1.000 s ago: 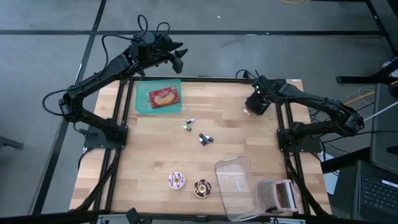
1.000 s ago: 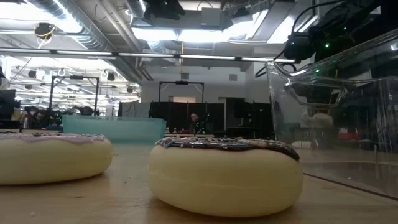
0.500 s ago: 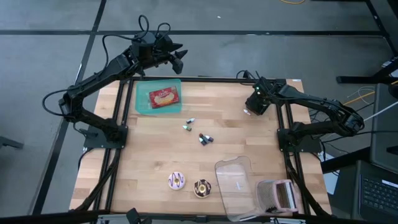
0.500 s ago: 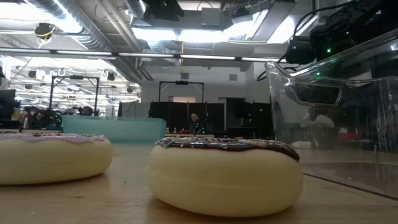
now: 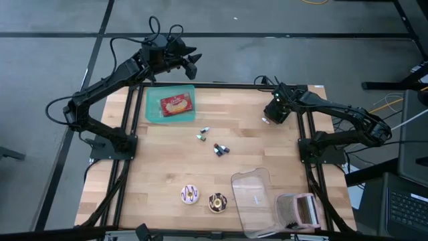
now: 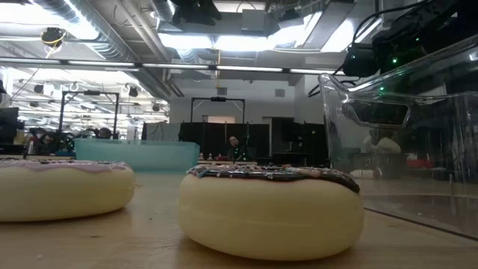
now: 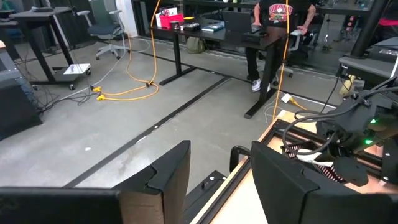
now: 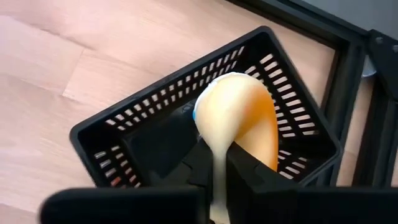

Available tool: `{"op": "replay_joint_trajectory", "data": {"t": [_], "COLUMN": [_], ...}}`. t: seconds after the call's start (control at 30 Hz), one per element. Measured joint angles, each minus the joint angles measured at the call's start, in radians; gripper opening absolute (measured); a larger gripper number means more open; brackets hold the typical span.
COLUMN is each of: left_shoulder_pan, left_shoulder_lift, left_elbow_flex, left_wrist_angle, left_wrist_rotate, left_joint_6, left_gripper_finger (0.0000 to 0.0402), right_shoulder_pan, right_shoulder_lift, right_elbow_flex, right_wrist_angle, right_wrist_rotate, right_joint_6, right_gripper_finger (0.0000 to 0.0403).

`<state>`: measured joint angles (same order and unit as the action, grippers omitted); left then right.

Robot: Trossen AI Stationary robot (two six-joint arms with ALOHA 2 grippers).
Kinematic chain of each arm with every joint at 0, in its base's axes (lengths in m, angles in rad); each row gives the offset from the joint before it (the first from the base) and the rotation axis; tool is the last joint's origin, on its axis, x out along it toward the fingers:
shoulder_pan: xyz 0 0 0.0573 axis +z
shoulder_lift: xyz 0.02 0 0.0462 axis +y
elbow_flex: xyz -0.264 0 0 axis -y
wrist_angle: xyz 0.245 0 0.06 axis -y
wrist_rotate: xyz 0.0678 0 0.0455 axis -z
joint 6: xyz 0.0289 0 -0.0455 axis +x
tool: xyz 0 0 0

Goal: Pick & Place Food Item
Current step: Put the white donut into the black bin

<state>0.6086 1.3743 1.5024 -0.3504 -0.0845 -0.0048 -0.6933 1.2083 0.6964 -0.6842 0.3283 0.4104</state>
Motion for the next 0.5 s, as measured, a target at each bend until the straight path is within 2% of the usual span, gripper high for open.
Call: {"op": "replay_joint_trajectory", "data": {"t": [0.17, 0.27, 0.37, 0.5], "left_shoulder_pan": [0.0, 0.0, 0.0, 0.0], "left_shoulder_lift": [0.0, 0.0, 0.0, 0.0], "left_elbow_flex": [0.0, 0.0, 0.0, 0.0], "left_wrist_angle": [0.0, 0.0, 0.0, 0.0], "left_wrist_rotate": [0.0, 0.0, 0.0, 0.0], "left_joint_6": [0.0, 0.0, 0.0, 0.0], "left_gripper_finger": [0.0164, 0.0164, 0.0164, 0.0164], "right_shoulder_pan": [0.0, 0.0, 0.0, 0.0], "right_shoulder_lift": [0.0, 0.0, 0.0, 0.0], "right_elbow_flex": [0.0, 0.0, 0.0, 0.0], "right_wrist_angle": [0.0, 0.0, 0.0, 0.0], "right_wrist_rotate": [-0.004, 0.0, 0.001, -0.003], "right_joint_6": [0.001, 0.001, 0.001, 0.001], "right_gripper_finger": [0.0124, 0.0162, 0.0182, 0.0187]}}
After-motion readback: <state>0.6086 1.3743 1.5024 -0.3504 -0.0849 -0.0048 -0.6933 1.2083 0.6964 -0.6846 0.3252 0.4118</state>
